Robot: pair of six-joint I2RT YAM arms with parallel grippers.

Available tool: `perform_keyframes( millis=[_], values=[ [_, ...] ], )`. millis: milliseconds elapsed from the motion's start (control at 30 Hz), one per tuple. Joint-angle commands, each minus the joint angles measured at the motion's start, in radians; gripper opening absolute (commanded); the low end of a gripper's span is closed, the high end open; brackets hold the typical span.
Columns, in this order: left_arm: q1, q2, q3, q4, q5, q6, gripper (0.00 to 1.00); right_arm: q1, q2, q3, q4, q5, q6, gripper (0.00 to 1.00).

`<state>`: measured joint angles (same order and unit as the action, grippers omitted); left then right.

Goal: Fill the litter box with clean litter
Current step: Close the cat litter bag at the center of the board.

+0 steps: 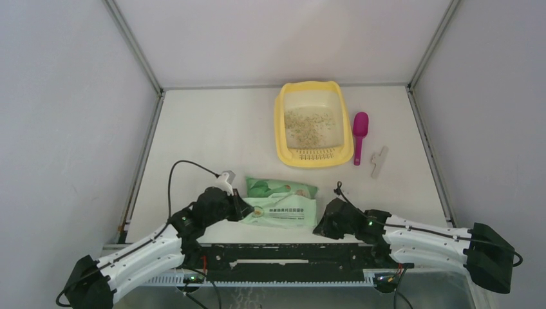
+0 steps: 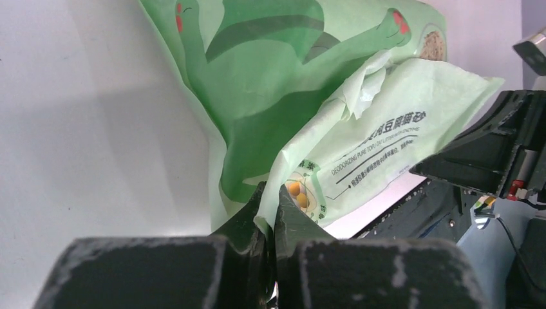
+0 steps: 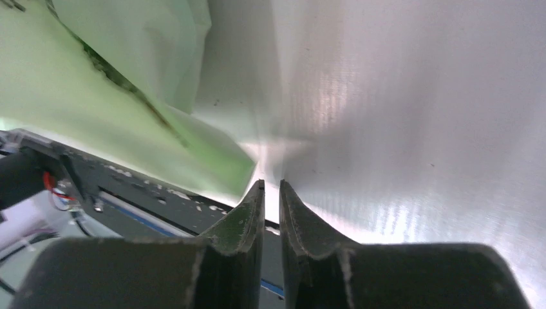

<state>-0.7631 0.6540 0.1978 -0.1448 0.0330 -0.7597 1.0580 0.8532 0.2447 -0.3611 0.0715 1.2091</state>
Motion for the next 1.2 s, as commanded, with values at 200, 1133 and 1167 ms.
perform_keyframes(
  millis=[200, 1133, 1167],
  values=[
    [0.007, 0.052, -0.074, 0.086, 0.003, 0.020, 0.06, 0.110, -0.018, 0.335, -0.272, 0.078, -0.168, 0.23],
    [0.008, 0.055, -0.051, 0.007, -0.063, -0.021, 0.17, -0.076, 0.432, 0.166, 0.028, -0.039, -0.232, 0.24],
    [0.007, 0.065, -0.063, 0.026, -0.055, -0.026, 0.17, -0.072, 0.430, 0.166, 0.030, -0.040, -0.229, 0.24]
  ],
)
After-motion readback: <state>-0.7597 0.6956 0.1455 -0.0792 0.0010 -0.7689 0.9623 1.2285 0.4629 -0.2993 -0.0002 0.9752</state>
